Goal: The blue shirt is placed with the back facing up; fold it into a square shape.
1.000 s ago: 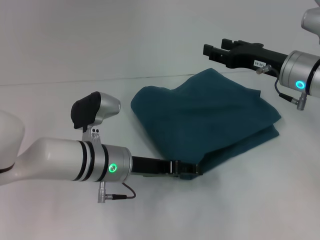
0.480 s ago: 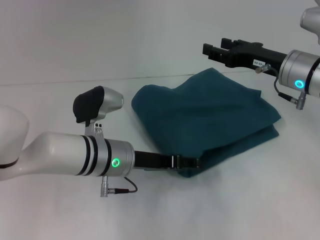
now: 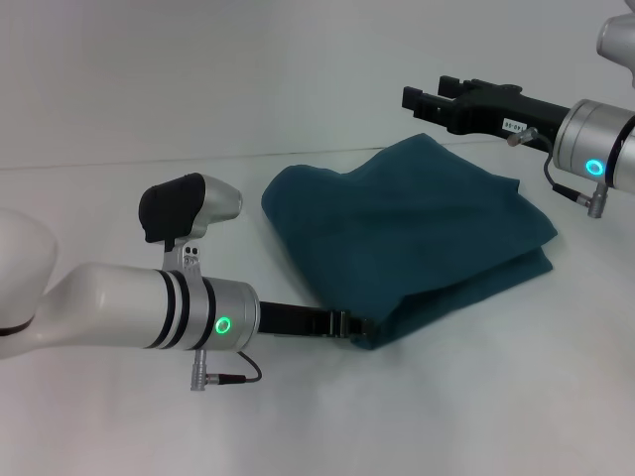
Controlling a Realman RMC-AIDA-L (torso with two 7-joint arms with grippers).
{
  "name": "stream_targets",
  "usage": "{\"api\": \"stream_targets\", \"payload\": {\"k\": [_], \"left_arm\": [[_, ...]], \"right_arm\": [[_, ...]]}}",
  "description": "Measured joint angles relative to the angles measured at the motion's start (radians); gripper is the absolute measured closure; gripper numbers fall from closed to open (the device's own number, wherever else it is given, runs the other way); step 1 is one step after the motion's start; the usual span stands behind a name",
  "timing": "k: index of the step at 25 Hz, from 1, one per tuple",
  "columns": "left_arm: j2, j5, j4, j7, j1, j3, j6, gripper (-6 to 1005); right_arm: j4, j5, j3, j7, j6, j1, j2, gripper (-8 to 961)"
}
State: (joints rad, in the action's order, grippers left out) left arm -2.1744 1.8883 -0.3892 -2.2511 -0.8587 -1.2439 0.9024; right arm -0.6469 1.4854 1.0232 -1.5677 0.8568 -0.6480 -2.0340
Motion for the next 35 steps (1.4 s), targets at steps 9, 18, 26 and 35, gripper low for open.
{"api": "stream_targets", "payload": {"k": [9, 18, 26, 35], "left_arm": [[0.003, 0.000, 0.000, -0.002, -0.004, -0.003, -0.011, 834], [0.009, 0.016, -0.008, 0.001, 0.009, 0.001, -0.007, 996], [0.021, 0.033, -0.125, 0.001, 0.109, 0.010, 0.035, 996], [0.034, 0.125, -0.246, 0.027, 0.211, 0.143, 0.169, 996]], "right_arm": [[-0.001, 0.000, 0.000, 0.003, 0.001, -0.003, 0.000, 266], [0.003, -0.001, 0.000, 0.005, -0.006, -0.004, -0.002, 267], [0.008, -0.001, 0.000, 0.004, -0.007, -0.004, -0.009, 267], [0.009, -0.002, -0.003, 0.001, -0.007, -0.002, -0.017, 267]]}}
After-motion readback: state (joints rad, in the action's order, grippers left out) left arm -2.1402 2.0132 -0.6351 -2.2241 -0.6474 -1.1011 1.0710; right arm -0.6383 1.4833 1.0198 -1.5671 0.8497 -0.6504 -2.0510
